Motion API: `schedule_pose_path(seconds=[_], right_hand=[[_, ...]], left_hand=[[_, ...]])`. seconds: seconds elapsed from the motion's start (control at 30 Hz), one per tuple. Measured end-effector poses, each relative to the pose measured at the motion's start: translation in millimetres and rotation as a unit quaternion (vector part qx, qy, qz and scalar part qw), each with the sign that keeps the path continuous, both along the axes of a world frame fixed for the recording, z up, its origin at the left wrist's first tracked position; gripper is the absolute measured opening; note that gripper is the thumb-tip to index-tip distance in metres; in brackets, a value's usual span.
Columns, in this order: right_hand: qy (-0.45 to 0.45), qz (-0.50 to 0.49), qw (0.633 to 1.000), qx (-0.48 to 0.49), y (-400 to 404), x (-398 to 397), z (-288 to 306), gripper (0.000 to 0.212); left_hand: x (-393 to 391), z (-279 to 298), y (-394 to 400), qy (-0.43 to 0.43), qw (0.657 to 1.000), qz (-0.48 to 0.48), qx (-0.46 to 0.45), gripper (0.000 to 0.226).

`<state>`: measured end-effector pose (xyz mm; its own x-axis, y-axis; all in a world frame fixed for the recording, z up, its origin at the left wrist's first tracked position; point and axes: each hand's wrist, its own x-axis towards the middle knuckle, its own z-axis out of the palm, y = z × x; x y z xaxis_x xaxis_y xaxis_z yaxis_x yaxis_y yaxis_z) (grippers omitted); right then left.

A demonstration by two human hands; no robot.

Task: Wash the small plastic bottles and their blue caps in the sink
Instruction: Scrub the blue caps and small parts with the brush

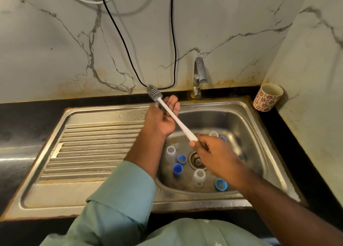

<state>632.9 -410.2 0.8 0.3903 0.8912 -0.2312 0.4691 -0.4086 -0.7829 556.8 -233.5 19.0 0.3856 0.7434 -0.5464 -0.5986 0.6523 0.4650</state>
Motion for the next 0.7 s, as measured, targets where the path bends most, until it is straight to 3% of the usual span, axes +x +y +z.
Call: schedule_pose_path(seconds=[0.17, 0.53, 0.7], right_hand=[[-0.023, 0.052, 0.998, -0.007, -17.9, 0.4, 3.5, 0.017], [-0.038, 0.0, 0.999, 0.017, -13.3, 3.8, -3.8, 0.019], [-0.045, 0.062, 0.997, 0.003, -29.1, 0.8, -1.1, 0.012]], left_hand=[[-7.5, -3.8, 10.5, -0.043, 0.996, 0.065, -0.043, 0.026], [4.8, -5.1, -1.3, -0.009, 1.0, -0.018, -0.012, 0.03], [-2.8, -8.2, 9.1, -0.032, 0.999, 0.008, -0.011, 0.026]])
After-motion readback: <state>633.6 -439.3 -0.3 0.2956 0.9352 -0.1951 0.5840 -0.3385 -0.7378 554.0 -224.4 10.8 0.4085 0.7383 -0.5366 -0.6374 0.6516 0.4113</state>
